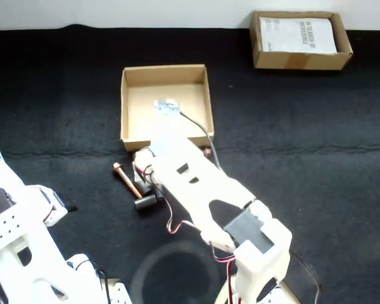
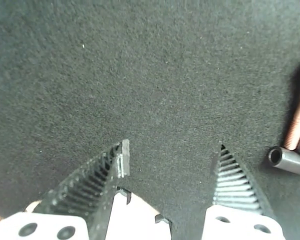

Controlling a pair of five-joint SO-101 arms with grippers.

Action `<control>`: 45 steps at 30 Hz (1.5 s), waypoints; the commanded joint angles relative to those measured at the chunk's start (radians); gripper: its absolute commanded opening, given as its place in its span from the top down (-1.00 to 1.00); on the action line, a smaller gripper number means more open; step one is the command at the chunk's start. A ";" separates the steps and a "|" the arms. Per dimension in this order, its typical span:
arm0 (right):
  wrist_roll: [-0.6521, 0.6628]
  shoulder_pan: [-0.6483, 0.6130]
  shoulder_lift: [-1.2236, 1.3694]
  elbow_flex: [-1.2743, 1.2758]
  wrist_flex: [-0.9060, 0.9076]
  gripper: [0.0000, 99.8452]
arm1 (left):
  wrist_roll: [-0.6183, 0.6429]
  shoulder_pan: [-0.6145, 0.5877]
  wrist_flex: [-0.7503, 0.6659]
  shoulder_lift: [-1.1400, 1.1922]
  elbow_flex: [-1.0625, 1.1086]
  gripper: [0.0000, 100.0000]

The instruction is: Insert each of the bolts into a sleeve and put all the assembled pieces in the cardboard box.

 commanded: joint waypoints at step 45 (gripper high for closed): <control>-0.031 0.081 -0.068 -0.308 0.349 0.99 | 0.005 0.005 -0.127 -0.001 0.079 0.46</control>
